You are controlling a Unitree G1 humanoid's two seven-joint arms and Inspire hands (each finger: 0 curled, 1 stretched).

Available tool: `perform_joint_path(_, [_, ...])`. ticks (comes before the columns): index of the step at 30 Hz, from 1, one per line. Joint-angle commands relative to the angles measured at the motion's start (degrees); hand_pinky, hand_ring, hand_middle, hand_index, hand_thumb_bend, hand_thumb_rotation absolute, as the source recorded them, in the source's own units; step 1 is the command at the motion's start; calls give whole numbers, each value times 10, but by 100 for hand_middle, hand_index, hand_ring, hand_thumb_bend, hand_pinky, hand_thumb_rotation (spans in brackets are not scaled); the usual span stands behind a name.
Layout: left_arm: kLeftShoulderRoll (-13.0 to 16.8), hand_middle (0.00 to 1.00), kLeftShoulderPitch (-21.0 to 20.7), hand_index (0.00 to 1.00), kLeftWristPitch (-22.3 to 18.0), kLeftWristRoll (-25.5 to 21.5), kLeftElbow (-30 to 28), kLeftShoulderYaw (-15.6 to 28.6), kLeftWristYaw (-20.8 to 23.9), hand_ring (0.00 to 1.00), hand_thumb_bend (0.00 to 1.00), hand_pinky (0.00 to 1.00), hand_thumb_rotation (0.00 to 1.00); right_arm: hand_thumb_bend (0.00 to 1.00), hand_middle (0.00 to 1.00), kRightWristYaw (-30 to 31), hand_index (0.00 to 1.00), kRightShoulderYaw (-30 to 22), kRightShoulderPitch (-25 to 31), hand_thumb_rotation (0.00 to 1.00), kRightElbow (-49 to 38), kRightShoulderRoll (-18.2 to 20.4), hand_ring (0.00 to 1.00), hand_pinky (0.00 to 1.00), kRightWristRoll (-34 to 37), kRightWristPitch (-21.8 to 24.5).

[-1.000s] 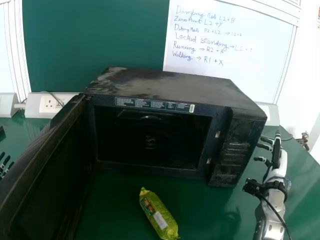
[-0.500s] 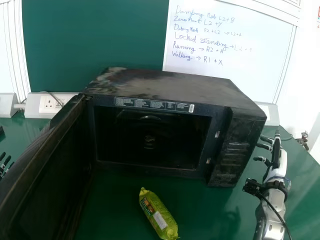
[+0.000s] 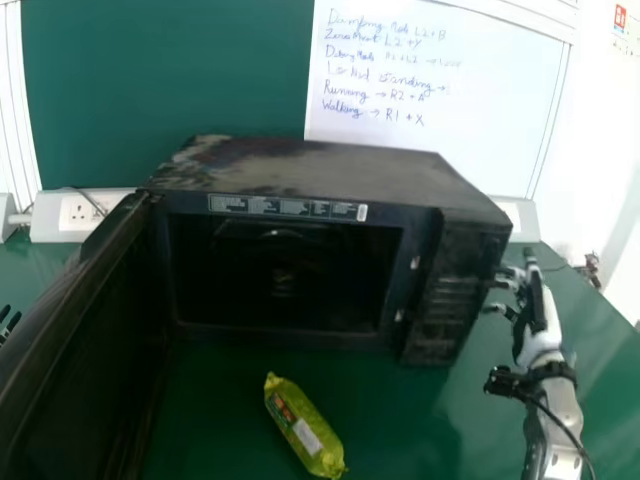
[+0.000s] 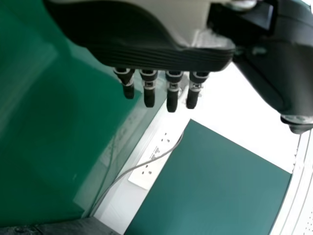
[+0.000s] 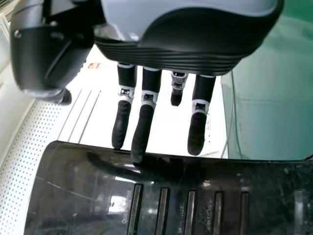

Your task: Put biscuit inside oven

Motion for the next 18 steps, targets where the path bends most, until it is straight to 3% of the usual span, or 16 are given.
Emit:
perform_joint_path(1, [3, 78, -3, 78, -4, 2, 3, 1, -7, 75, 73, 71, 12, 71, 41, 35, 50, 12, 0, 46, 4, -14, 34, 30, 13, -13])
perform_joint_path(7, [0, 78, -2, 78, 0, -2, -4, 4, -1, 74, 72, 70, 11, 75, 41, 115, 49, 26, 10, 49, 10, -55, 33, 29, 17, -32])
perform_joint_path(14, [3, 78, 0, 76, -13, 12, 1, 0, -12, 75, 72, 72, 13, 72, 38, 181, 46, 50, 23, 49, 18, -108, 28, 24, 4, -66])
perform_joint_path(18, [1, 78, -3, 76, -10, 7, 3, 3, -9, 75, 73, 71, 12, 73, 39, 205, 47, 51, 27, 48, 4, -122, 29, 24, 17, -54])
